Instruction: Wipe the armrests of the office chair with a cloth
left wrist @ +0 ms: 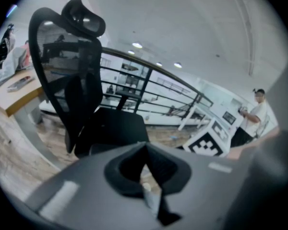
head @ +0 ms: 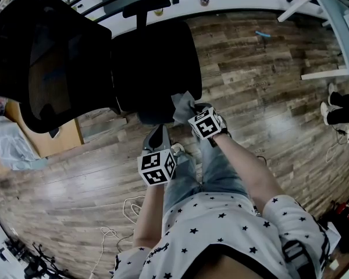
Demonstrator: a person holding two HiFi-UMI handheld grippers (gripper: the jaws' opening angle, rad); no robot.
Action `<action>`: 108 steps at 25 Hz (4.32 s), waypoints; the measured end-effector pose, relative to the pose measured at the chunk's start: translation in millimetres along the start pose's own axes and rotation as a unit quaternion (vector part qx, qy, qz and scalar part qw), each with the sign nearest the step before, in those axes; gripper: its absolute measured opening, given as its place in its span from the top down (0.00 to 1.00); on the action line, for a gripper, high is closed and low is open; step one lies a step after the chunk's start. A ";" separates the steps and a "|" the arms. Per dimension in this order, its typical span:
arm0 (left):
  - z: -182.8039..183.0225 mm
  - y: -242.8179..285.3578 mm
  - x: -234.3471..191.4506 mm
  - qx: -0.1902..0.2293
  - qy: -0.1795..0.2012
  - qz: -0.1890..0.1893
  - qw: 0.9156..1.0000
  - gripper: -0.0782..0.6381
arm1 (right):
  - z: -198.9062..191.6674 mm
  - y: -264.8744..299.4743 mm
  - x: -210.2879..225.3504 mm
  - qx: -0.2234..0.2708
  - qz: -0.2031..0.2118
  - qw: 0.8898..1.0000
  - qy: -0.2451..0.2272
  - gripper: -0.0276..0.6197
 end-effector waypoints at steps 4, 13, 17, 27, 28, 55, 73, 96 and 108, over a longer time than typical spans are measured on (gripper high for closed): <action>0.5 1.3 2.8 0.000 0.004 -0.002 1.000 0.88 | -9.9 -1.6 9.0 -0.008 -0.011 1.000 0.020 0.91; -0.1 -0.6 4.6 0.001 0.005 -0.005 1.000 0.88 | -17.5 -3.8 13.8 -0.016 -0.024 0.999 0.033 0.91; 2.3 -5.4 1.2 0.005 0.005 -0.006 1.000 0.88 | -16.9 -8.6 13.1 -0.015 -0.030 0.999 0.030 0.91; 5.8 -27.5 -5.0 0.016 0.014 -0.017 1.000 0.88 | -9.3 -40.0 -2.4 0.025 -0.044 0.997 0.063 0.91; 5.8 -30.3 -5.7 0.018 0.016 -0.018 1.000 0.88 | -8.2 -44.1 -5.3 0.029 -0.046 0.996 0.066 0.91; 3.9 -97.9 -6.8 0.046 0.056 -0.052 0.996 0.88 | 27.6 -151.3 -64.2 0.161 -0.080 0.980 0.089 0.91; 0.2 -112.6 1.3 0.058 0.066 -0.076 0.993 0.88 | 39.9 -203.9 -104.5 0.220 -0.072 0.969 0.085 0.91; 40.1 -8.9 97.3 0.081 0.028 -0.022 0.996 0.88 | 42.8 -235.9 55.8 0.261 -0.021 0.963 0.065 0.91; 72.0 64.5 184.9 0.109 -0.007 0.001 0.994 0.88 | 34.7 -259.5 180.6 0.276 -0.001 0.959 0.065 0.91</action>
Point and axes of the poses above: the fingertips, and each gripper's own axes: y forward along the fingers, x to its right, z out of its top, the point moved 1 cm from there along -y, backward along the fingers, and after that the axes turned 9 degrees about -y, right-handed, at the moved point
